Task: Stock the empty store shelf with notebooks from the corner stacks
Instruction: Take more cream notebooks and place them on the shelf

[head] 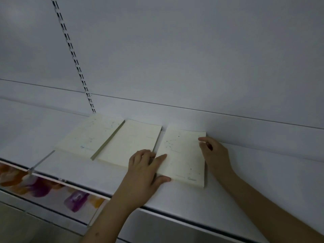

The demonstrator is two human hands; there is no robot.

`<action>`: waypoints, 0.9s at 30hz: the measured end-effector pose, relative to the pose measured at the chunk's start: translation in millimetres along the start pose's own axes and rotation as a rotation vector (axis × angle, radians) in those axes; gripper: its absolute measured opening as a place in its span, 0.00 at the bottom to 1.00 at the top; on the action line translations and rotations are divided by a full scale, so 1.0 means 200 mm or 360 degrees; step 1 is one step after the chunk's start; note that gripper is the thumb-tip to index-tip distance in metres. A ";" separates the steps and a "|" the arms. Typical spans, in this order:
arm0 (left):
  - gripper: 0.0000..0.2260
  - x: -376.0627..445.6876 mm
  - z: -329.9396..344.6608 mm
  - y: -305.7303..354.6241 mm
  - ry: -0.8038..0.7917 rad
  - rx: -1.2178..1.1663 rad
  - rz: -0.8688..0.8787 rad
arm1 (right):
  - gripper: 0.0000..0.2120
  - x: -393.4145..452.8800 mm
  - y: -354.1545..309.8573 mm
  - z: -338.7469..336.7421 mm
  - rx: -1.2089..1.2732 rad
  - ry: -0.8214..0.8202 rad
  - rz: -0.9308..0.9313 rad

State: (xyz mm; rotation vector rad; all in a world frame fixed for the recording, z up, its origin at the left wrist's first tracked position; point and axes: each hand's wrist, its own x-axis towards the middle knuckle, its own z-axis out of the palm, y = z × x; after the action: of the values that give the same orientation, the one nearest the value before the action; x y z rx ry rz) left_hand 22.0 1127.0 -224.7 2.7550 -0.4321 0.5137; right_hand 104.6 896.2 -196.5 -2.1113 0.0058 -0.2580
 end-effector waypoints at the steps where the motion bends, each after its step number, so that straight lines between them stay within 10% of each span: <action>1: 0.32 0.00 0.00 0.00 -0.0003 0.0013 0.0008 | 0.10 0.00 0.00 0.00 -0.0014 -0.0010 -0.0027; 27: 0.37 0.03 -0.11 0.16 -0.0003 0.0036 0.0109 | 0.12 -0.44 0.01 -0.31 -0.0270 0.0094 -0.0131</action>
State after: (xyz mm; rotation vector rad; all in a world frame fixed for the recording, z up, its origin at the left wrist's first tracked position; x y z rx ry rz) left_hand 10.1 1104.7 -195.3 2.7705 -0.5258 0.5354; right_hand 6.7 852.2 -183.9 -2.2749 -0.0251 -0.3808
